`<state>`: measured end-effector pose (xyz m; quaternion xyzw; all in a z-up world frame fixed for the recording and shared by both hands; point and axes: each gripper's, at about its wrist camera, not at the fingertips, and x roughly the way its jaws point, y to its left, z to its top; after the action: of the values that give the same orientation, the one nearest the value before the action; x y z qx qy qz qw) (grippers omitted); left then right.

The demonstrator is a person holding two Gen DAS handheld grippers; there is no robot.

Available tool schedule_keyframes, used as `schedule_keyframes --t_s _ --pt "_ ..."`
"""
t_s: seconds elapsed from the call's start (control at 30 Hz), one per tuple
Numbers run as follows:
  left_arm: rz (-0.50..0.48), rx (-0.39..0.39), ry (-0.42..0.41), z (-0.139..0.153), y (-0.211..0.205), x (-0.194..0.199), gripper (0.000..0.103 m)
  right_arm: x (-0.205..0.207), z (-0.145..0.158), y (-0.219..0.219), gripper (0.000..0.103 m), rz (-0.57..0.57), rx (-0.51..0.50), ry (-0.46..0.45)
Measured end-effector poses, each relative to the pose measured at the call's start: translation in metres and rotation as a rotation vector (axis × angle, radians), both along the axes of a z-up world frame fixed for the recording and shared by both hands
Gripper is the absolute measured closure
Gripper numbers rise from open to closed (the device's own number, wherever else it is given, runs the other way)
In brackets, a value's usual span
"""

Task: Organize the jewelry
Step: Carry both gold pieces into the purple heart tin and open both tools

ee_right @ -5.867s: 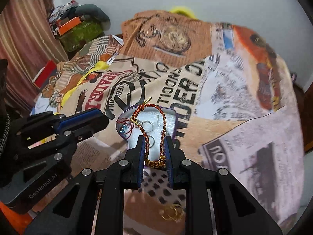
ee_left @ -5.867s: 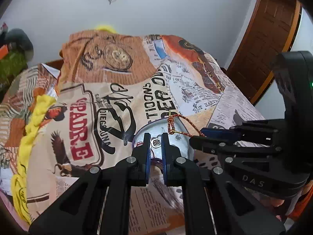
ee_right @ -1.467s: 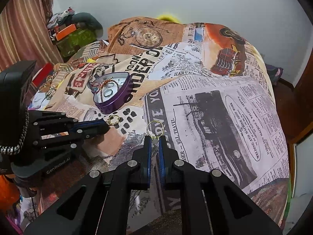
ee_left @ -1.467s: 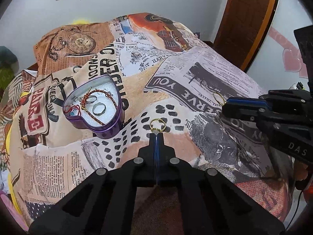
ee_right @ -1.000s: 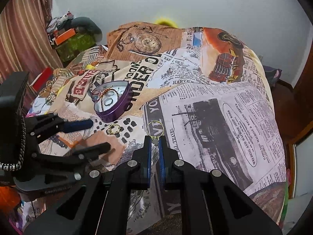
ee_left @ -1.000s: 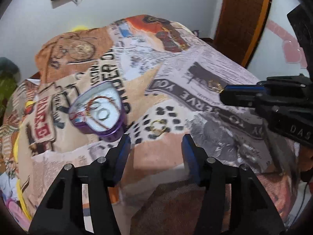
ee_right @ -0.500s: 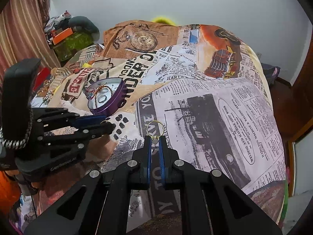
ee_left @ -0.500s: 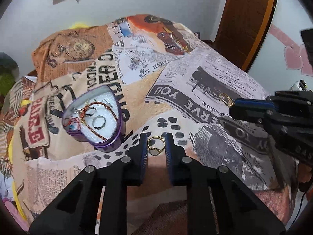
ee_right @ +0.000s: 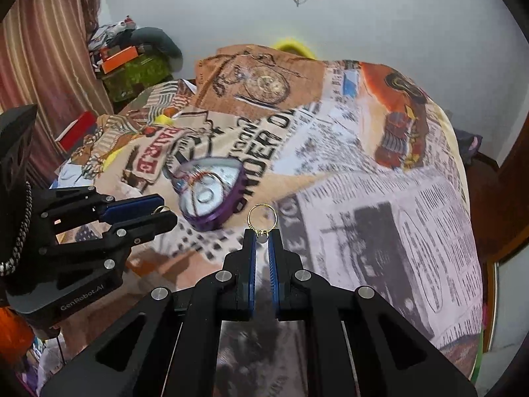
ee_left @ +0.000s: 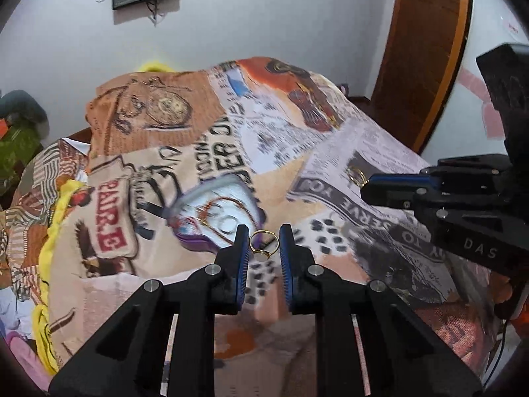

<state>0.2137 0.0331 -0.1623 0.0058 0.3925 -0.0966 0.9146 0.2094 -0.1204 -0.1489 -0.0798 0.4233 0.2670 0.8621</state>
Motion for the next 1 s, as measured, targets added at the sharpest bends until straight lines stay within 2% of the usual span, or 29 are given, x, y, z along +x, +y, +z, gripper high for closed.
schedule_keyframes --t_s 0.2,0.43,0.8,1.0 --pt "0.063 -0.020 -0.025 0.014 0.037 0.009 0.085 0.008 0.006 0.026 0.096 0.032 0.014 -0.018" --pt "0.092 -0.051 -0.031 0.015 0.061 0.023 0.085 0.024 0.002 0.052 0.096 0.056 0.014 -0.001" --pt "0.062 -0.100 0.083 -0.033 0.063 0.060 0.085 0.056 -0.032 0.077 0.096 0.067 0.001 0.139" --pt "0.048 -0.126 0.117 -0.050 0.065 0.075 0.085 0.065 -0.046 0.085 0.096 0.080 -0.033 0.166"
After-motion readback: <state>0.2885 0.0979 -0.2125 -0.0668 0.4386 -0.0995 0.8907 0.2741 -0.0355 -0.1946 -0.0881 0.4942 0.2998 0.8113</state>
